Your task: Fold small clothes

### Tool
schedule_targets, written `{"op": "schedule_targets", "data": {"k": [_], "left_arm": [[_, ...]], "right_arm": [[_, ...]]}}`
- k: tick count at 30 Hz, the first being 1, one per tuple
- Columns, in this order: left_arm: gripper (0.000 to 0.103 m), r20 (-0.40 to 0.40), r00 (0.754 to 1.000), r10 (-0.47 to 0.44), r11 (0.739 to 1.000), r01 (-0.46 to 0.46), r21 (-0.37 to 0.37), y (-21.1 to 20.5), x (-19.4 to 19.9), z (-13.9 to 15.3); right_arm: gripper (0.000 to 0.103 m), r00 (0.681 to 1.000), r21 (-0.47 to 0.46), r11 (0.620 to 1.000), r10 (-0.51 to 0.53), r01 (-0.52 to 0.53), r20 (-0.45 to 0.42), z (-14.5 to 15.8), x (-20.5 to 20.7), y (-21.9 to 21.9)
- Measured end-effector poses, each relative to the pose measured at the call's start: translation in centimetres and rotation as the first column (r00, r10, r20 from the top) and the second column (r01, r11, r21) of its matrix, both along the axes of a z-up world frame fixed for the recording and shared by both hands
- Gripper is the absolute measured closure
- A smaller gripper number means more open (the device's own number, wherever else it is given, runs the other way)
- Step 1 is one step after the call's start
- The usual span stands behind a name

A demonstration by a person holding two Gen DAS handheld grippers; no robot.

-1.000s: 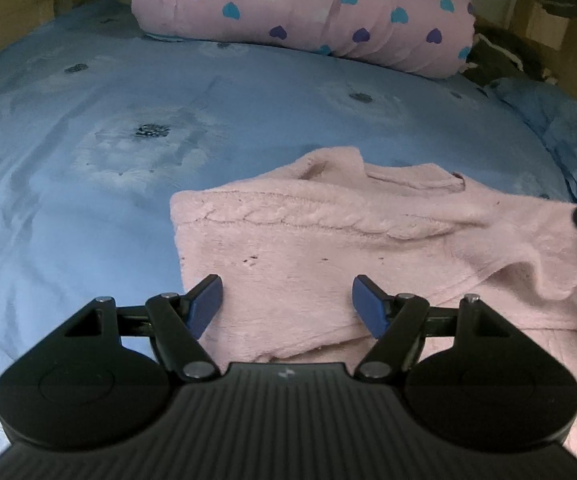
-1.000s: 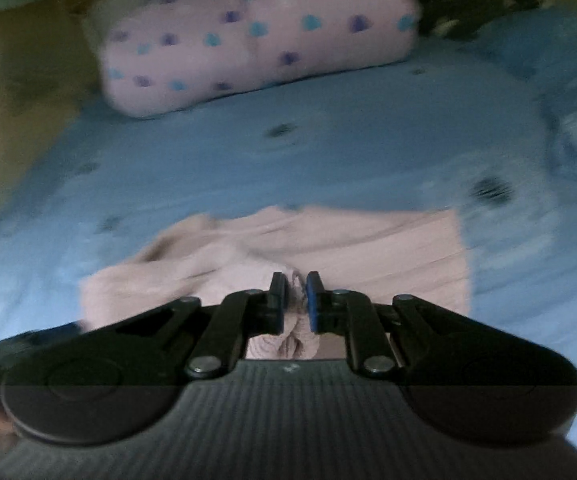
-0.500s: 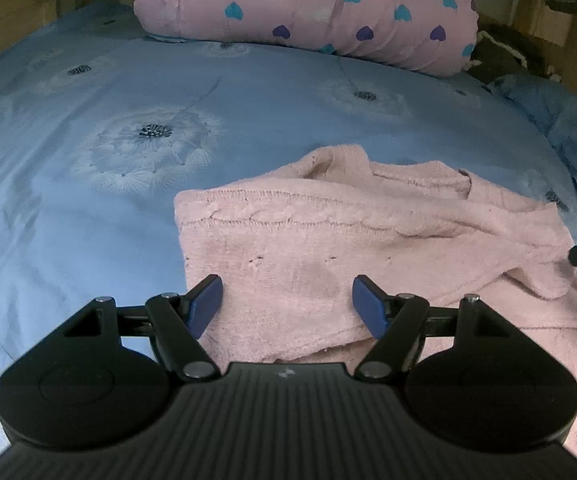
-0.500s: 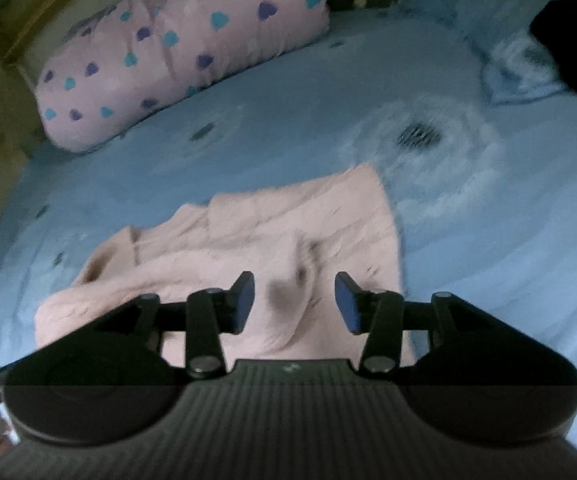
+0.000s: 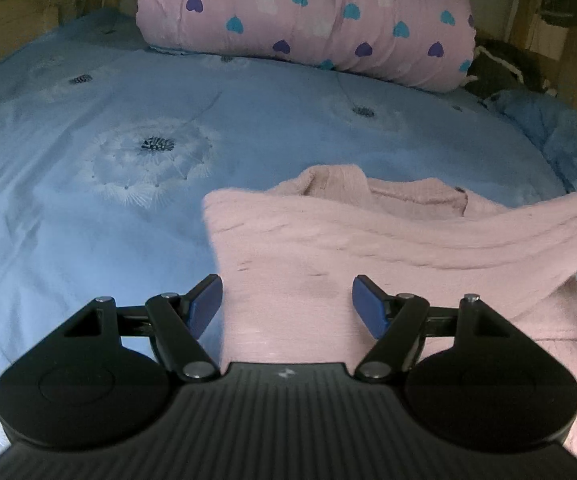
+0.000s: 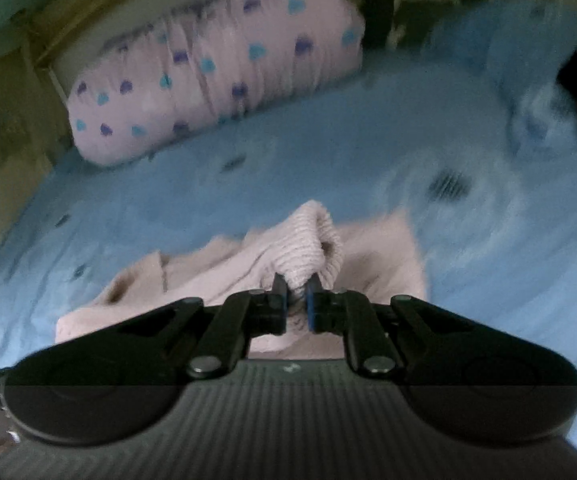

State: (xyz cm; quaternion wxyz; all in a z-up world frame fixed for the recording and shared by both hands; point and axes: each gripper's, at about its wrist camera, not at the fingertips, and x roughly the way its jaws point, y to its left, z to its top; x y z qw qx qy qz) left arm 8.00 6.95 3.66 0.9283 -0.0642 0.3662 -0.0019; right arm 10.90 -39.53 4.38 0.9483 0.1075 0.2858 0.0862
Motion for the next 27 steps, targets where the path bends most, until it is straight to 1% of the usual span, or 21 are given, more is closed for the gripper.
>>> {"op": "schedule_targets", "data": {"k": [1,3,6,8,10,12,13,14,16,18,21,23,25,27], "left_arm": [[0.027,-0.009,1.0,0.0,1.0,0.0,0.008,-0.2,0.1,-0.2],[0.027,-0.03,1.0,0.003,1.0,-0.002,0.03,-0.5,0.4,-0.8],[0.027,-0.055,0.998,0.01,0.997,-0.006,0.072,-0.7,0.8,-1.7],[0.027,-0.062,0.998,0.01,0.997,-0.005,0.075,-0.7,0.9,-2.1],[0.027,-0.054,0.999,0.008,0.998,-0.004,0.066,-0.5,0.8,-2.0],[0.027,-0.033,0.999,0.003,0.998,-0.001,0.065,-0.2,0.5,-1.4],[0.027,-0.02,1.0,0.003,0.998,-0.002,0.061,0.1,0.3,-1.0],[0.027,-0.01,1.0,0.005,0.999,-0.005,0.054,0.4,0.1,-0.7],[0.027,0.009,1.0,0.016,0.999,-0.017,0.048,1.0,-0.1,0.0],[0.027,0.019,0.999,0.032,0.997,-0.033,0.064,1.4,0.4,0.8],[0.027,-0.014,0.999,0.043,0.994,-0.042,0.096,1.6,2.7,2.0],[0.027,-0.036,0.999,0.03,0.993,-0.026,0.112,1.4,4.9,2.7],[0.027,-0.07,0.997,0.015,0.99,-0.005,0.139,1.0,7.4,3.2],[0.027,-0.131,0.991,-0.013,0.988,0.033,0.149,0.3,10.2,3.2]], "right_arm": [[0.091,1.0,-0.035,0.999,0.0,0.001,0.007,0.1,-0.1,-0.2],[0.091,1.0,-0.101,0.995,-0.003,0.001,-0.02,-0.7,-0.1,-0.2],[0.09,0.991,-0.123,0.992,-0.014,-0.003,-0.133,-3.7,0.8,-0.3],[0.089,0.981,-0.138,0.99,-0.041,0.014,-0.19,-5.7,1.3,-0.1],[0.088,0.986,-0.138,0.99,-0.048,0.026,-0.159,-6.5,0.8,0.0],[0.087,0.989,-0.136,0.99,-0.055,0.037,-0.135,-6.2,0.1,0.1],[0.081,0.991,-0.127,0.991,-0.057,0.041,-0.125,-6.0,-0.4,0.0],[0.072,0.993,-0.114,0.992,-0.056,0.044,-0.106,-5.8,-0.8,-0.2],[0.062,0.998,-0.091,0.995,-0.042,0.038,-0.041,-5.5,-2.1,-0.7],[0.061,0.999,-0.116,0.993,-0.036,0.034,-0.011,-4.9,-2.5,-0.8],[0.061,0.998,-0.152,0.988,-0.017,0.027,0.068,-3.5,-3.3,-0.7],[0.059,0.995,-0.123,0.992,-0.022,0.034,0.097,-3.0,-3.7,-1.0],[0.058,0.995,-0.081,0.996,-0.019,0.027,0.096,-3.0,-3.6,-1.2],[0.058,0.997,-0.062,0.998,-0.013,0.018,0.077,-3.3,-3.3,-1.2]]}}
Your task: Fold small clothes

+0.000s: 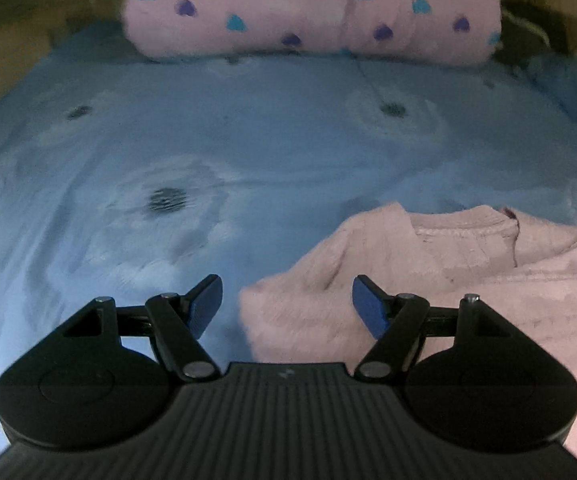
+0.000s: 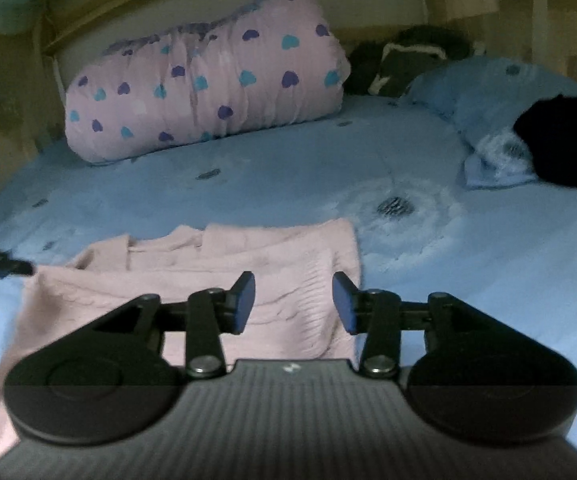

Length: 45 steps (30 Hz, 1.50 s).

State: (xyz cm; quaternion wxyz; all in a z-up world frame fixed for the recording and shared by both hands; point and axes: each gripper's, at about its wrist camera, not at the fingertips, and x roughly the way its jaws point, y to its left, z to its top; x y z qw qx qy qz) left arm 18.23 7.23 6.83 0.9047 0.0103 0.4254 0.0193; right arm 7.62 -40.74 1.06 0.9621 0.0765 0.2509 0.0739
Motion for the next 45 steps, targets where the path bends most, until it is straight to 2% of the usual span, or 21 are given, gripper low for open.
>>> {"op": "schedule_targets", "data": {"k": [3,6,9,11,13,15,16,18,21,23,24,27,31,33,35,39,42,43,45], "left_arm": [[0.026,-0.103,0.995,-0.02,1.0,0.022,0.019,-1.1,3.4,-0.9],[0.026,-0.21,0.977,-0.023,0.993,0.047,0.109,-2.4,5.7,-2.7],[0.026,-0.238,0.971,-0.036,0.966,0.095,0.241,-3.2,6.2,-4.0],[0.026,-0.232,0.972,-0.047,0.95,0.115,0.289,-2.9,6.0,-4.0],[0.026,-0.22,0.975,-0.032,0.913,0.118,0.39,-2.2,6.3,-3.7],[0.025,-0.185,0.983,-0.011,0.856,0.105,0.506,-1.4,6.8,-3.4],[0.023,-0.182,0.983,-0.012,0.849,0.106,0.517,-0.9,7.2,-3.1],[0.022,-0.183,0.983,-0.019,0.866,0.107,0.488,-0.2,7.5,-2.6],[0.022,-0.173,0.984,-0.041,0.873,0.12,0.473,-0.4,7.5,-1.9],[0.022,-0.189,0.981,-0.04,0.901,0.117,0.417,-0.5,7.4,-1.4],[0.022,-0.205,0.978,-0.041,0.922,0.116,0.369,-0.2,7.3,-1.0],[0.021,-0.207,0.977,-0.058,0.961,0.111,0.255,0.0,6.6,-0.1],[0.021,-0.211,0.976,-0.052,0.989,0.08,0.124,0.8,5.0,0.5],[0.021,-0.198,0.98,-0.012,0.998,0.025,0.065,1.9,4.5,0.0],[0.021,-0.181,0.983,0.018,0.999,-0.023,-0.028,3.4,3.7,-0.6],[0.021,-0.157,0.986,0.055,0.972,-0.088,-0.216,6.4,2.3,-2.4],[0.021,-0.168,0.983,0.076,0.922,-0.134,-0.363,8.0,2.3,-4.2],[0.023,-0.167,0.982,0.088,0.896,-0.151,-0.417,8.4,2.2,-4.8],[0.055,-0.154,0.982,0.11,0.844,-0.174,-0.508,8.9,1.9,-5.3]], "right_arm": [[0.058,1.0,0.004,1.0,-0.003,0.003,-0.023,-0.6,0.3,0.1],[0.058,1.0,0.014,1.0,-0.001,0.002,-0.03,-0.7,0.4,0.1],[0.058,0.999,0.029,1.0,0.002,-0.001,-0.032,-0.8,0.3,0.0],[0.058,1.0,0.029,1.0,0.004,-0.004,-0.031,-0.9,0.3,0.1],[0.058,0.999,0.03,1.0,0.005,-0.004,-0.033,-0.9,0.2,0.1],[0.058,0.999,0.036,0.999,0.009,-0.008,-0.036,-0.9,0.3,0.2],[0.058,0.999,0.037,0.999,0.01,-0.008,-0.037,-0.9,0.3,0.2],[0.058,0.999,0.037,0.999,0.011,-0.01,-0.04,-1.0,0.3,0.3],[0.058,0.999,0.035,0.999,0.01,-0.008,-0.046,-1.2,0.5,0.4],[0.058,0.998,0.034,0.999,0.007,-0.005,-0.056,-1.4,0.6,0.4],[0.058,0.998,0.034,0.999,0.004,-0.002,-0.059,-1.5,0.7,0.3],[0.058,0.998,0.038,0.999,0.001,0.002,-0.063,-1.5,0.8,0.2],[0.058,0.998,0.046,0.999,0.004,-0.001,-0.059,-1.4,0.7,0.1],[0.058,0.998,0.048,0.999,0.006,-0.004,-0.058,-1.4,0.6,0.2],[0.058,0.998,0.051,0.999,0.006,-0.004,-0.057,-1.4,0.6,0.1],[0.058,0.999,0.058,0.998,0.005,-0.002,-0.051,-1.2,0.5,-0.1],[0.058,0.999,0.061,0.998,0.002,0.001,-0.05,-1.2,0.6,-0.1],[0.058,0.999,0.06,0.998,0.002,0.002,-0.053,-1.2,0.6,0.0],[0.058,0.998,0.055,0.998,0.005,-0.002,-0.057,-1.3,0.7,0.2]]}}
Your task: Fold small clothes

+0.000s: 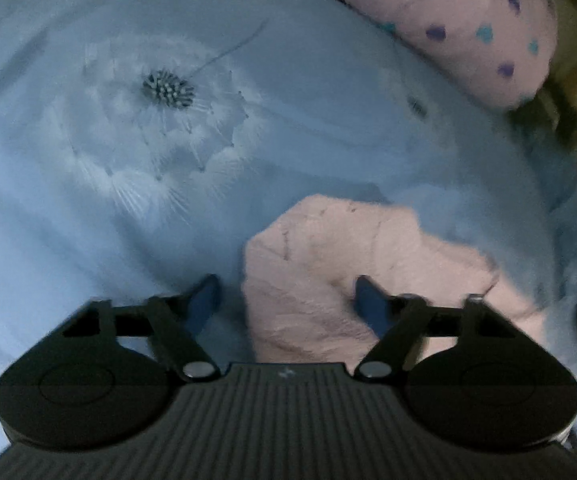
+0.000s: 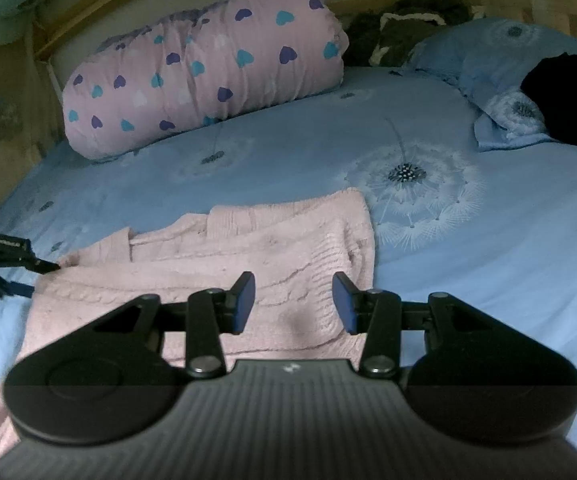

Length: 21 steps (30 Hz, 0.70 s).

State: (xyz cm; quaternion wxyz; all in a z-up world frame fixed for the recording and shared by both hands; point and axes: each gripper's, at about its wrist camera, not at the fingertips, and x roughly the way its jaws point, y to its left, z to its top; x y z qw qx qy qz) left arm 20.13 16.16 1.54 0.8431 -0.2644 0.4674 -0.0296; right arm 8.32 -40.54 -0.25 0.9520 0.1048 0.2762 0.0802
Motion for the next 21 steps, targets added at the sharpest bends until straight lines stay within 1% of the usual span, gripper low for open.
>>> {"op": "schedule_targets", "data": {"k": [1,2,4,5,7,8,9,11,12,13,14,16,19,21], "left_arm": [[0.079,0.005,1.0,0.01,1.0,-0.01,-0.026,0.2,-0.1,0.0],[0.083,0.011,0.999,0.036,0.999,-0.036,-0.023,0.4,-0.2,0.3],[0.085,0.03,0.998,0.05,0.998,-0.051,0.029,0.6,-0.3,1.2],[0.085,0.038,0.998,0.048,0.997,-0.05,0.063,0.6,-0.3,1.8],[0.085,0.053,0.998,0.043,0.994,-0.048,0.103,0.7,-0.2,2.5],[0.085,0.059,0.997,0.038,0.989,-0.046,0.138,0.5,0.1,2.8],[0.085,0.066,0.997,0.037,0.977,-0.05,0.208,0.2,0.3,3.0],[0.086,0.067,0.997,0.029,0.936,-0.051,0.349,-0.7,0.8,3.0],[0.086,0.063,0.998,0.026,0.914,-0.05,0.402,-1.1,1.1,3.0],[0.085,0.062,0.998,0.022,0.903,-0.046,0.428,-1.4,1.3,2.9],[0.085,0.06,0.998,0.019,0.905,-0.043,0.422,-1.2,1.4,3.0],[0.085,0.072,0.997,0.02,0.924,-0.046,0.381,-0.8,1.0,3.3],[0.084,0.098,0.995,0.029,0.93,-0.063,0.361,-0.3,0.1,4.2],[0.082,0.101,0.994,0.028,0.942,-0.06,0.33,0.1,-0.6,4.6]], "right_arm": [[0.058,1.0,-0.003,1.0,0.001,-0.001,-0.001,0.0,0.0,0.0],[0.058,1.0,-0.006,1.0,0.001,-0.001,-0.001,-0.1,0.0,0.1],[0.058,1.0,-0.007,1.0,0.0,0.0,-0.001,-0.1,0.1,0.1],[0.058,1.0,-0.005,1.0,-0.001,0.001,-0.001,-0.1,0.0,0.1],[0.058,1.0,-0.002,1.0,-0.004,0.004,-0.005,-0.1,0.1,0.0],[0.058,1.0,-0.003,1.0,-0.003,0.003,-0.006,-0.2,0.1,0.0],[0.058,1.0,-0.005,1.0,-0.001,0.001,-0.008,-0.3,0.2,0.1],[0.058,1.0,-0.013,1.0,0.004,-0.004,-0.015,-0.4,0.2,0.3],[0.058,1.0,-0.018,1.0,0.006,-0.007,-0.018,-0.5,0.3,0.4],[0.058,1.0,-0.023,1.0,0.007,-0.007,-0.022,-0.6,0.4,0.4],[0.058,1.0,-0.027,1.0,0.005,-0.006,-0.025,-0.7,0.5,0.4],[0.058,1.0,-0.025,1.0,0.002,-0.003,-0.03,-0.7,0.6,0.3],[0.058,0.999,-0.012,1.0,-0.005,0.005,-0.034,-0.7,0.9,0.0],[0.058,1.0,-0.006,1.0,-0.011,0.011,-0.027,-0.6,1.0,-0.2]]}}
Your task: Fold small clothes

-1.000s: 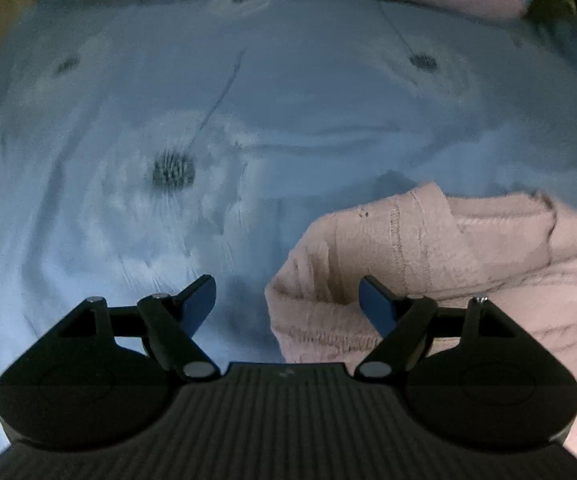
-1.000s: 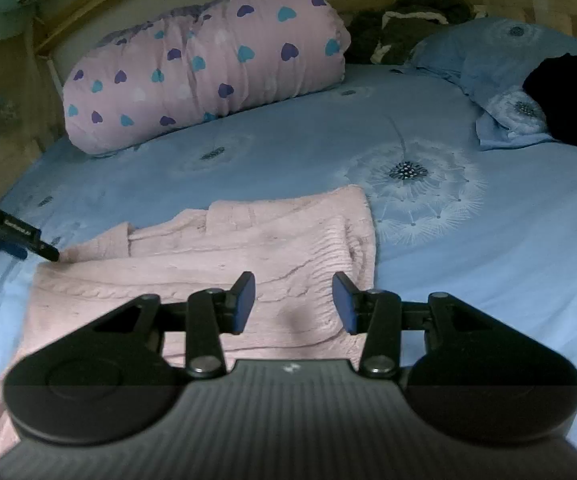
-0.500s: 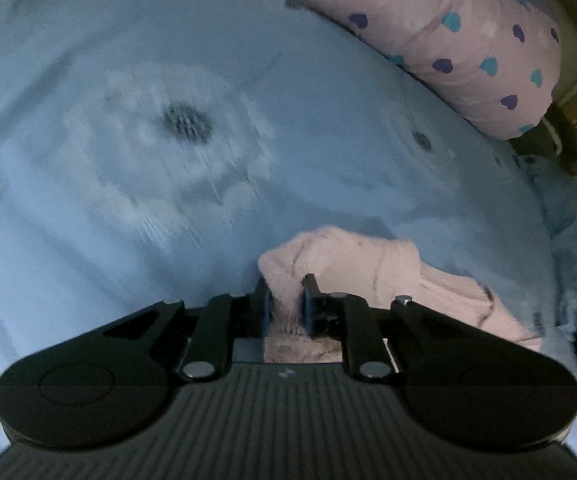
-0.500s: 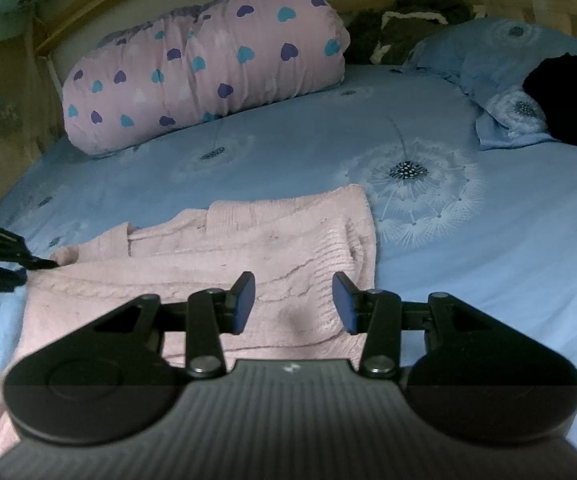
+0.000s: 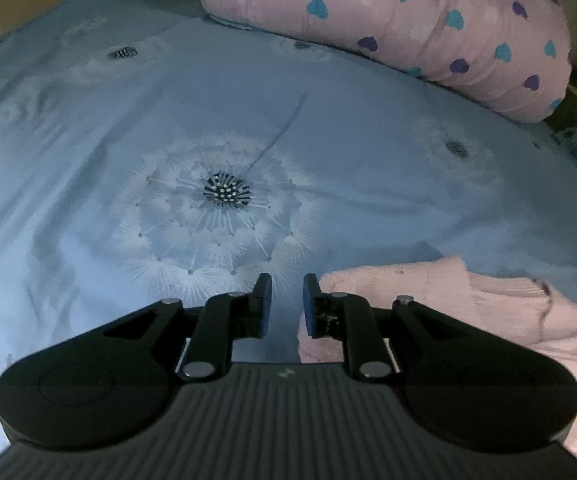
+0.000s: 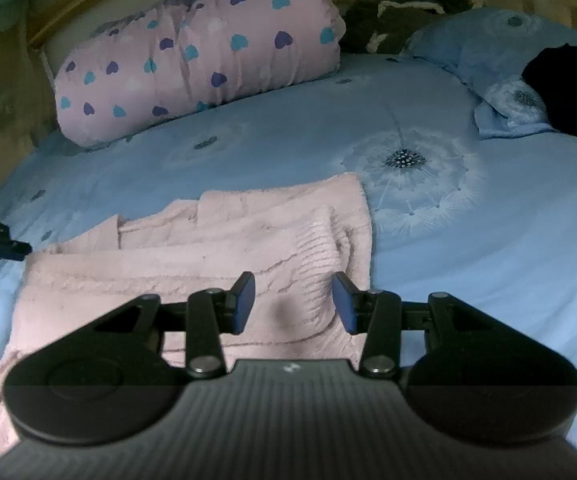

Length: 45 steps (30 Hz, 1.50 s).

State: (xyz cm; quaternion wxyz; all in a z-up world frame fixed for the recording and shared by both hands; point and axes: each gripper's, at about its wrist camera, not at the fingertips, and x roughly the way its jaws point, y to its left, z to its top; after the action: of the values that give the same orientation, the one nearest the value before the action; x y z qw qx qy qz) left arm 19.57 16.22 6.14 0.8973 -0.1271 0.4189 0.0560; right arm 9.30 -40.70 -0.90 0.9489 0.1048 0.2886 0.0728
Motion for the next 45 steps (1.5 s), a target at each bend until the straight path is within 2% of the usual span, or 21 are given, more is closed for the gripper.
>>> {"op": "schedule_targets", "data": {"k": [3,5,8,16,20,22,25,26,27,28,30,33,35,37,40,42,45], "left_arm": [[0.069,0.004,1.0,-0.013,0.997,0.013,-0.077,0.2,-1.0,0.2],[0.044,0.013,1.0,-0.028,0.993,0.029,-0.118,-0.1,-1.7,0.0],[0.029,0.042,0.998,-0.05,0.99,0.055,-0.132,-0.9,-2.8,-0.4],[0.028,0.073,0.995,-0.072,0.99,0.08,-0.119,-2.0,-4.0,-2.3],[0.028,0.098,0.989,-0.107,0.984,0.12,-0.129,-2.3,-4.3,-3.2],[0.031,0.099,0.989,-0.109,0.985,0.121,-0.125,-2.5,-4.1,-3.8],[0.087,0.108,0.987,-0.12,0.985,0.132,-0.112,-3.0,-3.7,-4.2],[0.089,0.11,0.987,-0.118,0.988,0.128,-0.085,-3.1,-3.6,-3.9],[0.09,0.125,0.985,-0.118,0.99,0.127,-0.066,-3.2,-3.5,-3.6],[0.09,0.14,0.983,-0.116,0.991,0.124,-0.049,-3.2,-3.3,-3.1],[0.09,0.152,0.983,-0.104,0.994,0.109,-0.024,-3.0,-2.7,-2.5],[0.09,0.138,0.986,-0.088,0.995,0.092,-0.025,-2.3,-1.3,-2.6],[0.09,0.116,0.989,-0.086,0.996,0.09,-0.026,-2.2,-0.6,-3.4],[0.09,0.098,0.99,-0.097,0.995,0.097,0.003,-2.3,-0.4,-4.5],[0.089,0.109,0.983,-0.146,0.987,0.137,0.084,-3.3,-0.9,-5.0],[0.088,0.103,0.98,-0.169,0.981,0.157,0.118,-3.8,-1.3,-4.8],[0.084,0.092,0.981,-0.171,0.982,0.162,0.1,-3.7,-2.3,-3.9]], "right_arm": [[0.058,1.0,0.001,1.0,0.001,-0.001,0.024,0.2,0.2,-0.3],[0.058,0.999,0.005,1.0,-0.002,0.002,0.04,0.4,0.5,-0.6],[0.058,0.998,0.025,1.0,-0.004,0.003,0.061,0.6,1.4,-1.1],[0.056,0.999,0.086,0.995,0.042,-0.043,0.01,-0.8,3.1,-1.3],[0.056,0.999,0.047,0.997,0.054,-0.053,-0.006,-1.5,3.3,-0.7],[0.056,0.998,0.035,0.998,0.061,-0.06,-0.016,-1.8,3.4,-0.5],[0.057,0.996,0.022,0.996,0.082,-0.082,-0.014,-2.1,3.3,-0.1],[0.069,0.996,0.02,0.996,0.09,-0.09,-0.011,-2.1,3.3,0.0],[0.084,0.995,0.03,0.995,0.096,-0.096,-0.002,-2.0,3.3,0.1],[0.086,0.995,0.056,0.994,0.096,-0.096,0.005,-1.8,3.3,0.0],[0.087,0.995,0.086,0.992,0.093,-0.097,0.048,-1.0,2.9,0.1],[0.087,0.989,0.047,0.995,0.08,-0.087,0.127,0.3,2.2,0.5],[0.087,0.988,0.037,0.997,0.064,-0.07,0.143,0.4,2.3,0.5],[0.087,0.991,0.024,0.998,0.059,-0.062,0.12,-0.3,3.0,0.6],[0.084,0.998,0.028,0.997,0.065,-0.065,0.005,-2.3,4.6,0.5],[0.083,0.998,0.055,0.997,0.059,-0.059,0.01,-2.9,4.6,0.0],[0.076,0.999,0.065,0.997,0.039,-0.039,0.016,-1.8,4.2,-0.1]]}}
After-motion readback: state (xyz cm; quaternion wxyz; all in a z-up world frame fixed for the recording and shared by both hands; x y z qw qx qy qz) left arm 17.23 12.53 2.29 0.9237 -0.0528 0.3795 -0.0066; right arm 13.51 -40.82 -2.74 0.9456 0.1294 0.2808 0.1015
